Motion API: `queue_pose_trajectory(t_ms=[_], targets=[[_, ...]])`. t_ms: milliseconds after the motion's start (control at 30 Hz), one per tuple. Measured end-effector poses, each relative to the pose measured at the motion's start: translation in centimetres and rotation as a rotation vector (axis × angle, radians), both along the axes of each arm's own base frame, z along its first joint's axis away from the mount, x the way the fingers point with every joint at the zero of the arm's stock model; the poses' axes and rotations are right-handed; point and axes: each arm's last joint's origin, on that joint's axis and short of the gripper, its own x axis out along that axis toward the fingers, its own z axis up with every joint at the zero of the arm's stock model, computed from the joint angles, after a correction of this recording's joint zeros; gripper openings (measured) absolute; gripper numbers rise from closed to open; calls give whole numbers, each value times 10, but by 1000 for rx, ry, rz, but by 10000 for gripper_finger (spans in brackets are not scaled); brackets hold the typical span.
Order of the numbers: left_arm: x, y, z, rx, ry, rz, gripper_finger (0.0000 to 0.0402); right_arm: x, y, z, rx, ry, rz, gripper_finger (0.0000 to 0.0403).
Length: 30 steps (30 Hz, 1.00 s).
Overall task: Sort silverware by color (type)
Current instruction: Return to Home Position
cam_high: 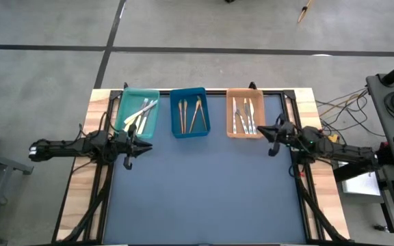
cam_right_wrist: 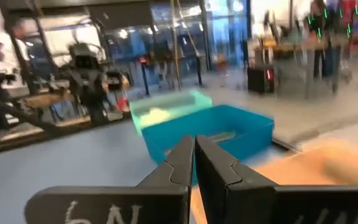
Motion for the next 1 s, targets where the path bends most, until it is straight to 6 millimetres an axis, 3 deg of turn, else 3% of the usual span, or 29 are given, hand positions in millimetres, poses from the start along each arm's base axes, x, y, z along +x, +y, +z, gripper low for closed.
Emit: queue_pose_trajectory(t_ms=[200,1000], targets=[[0,0,0,0,-1,0,39,-1,2,1,-143,33,17,9],[1,0,0,0,7,-2,39,0,7,0,-165,42,108,9]])
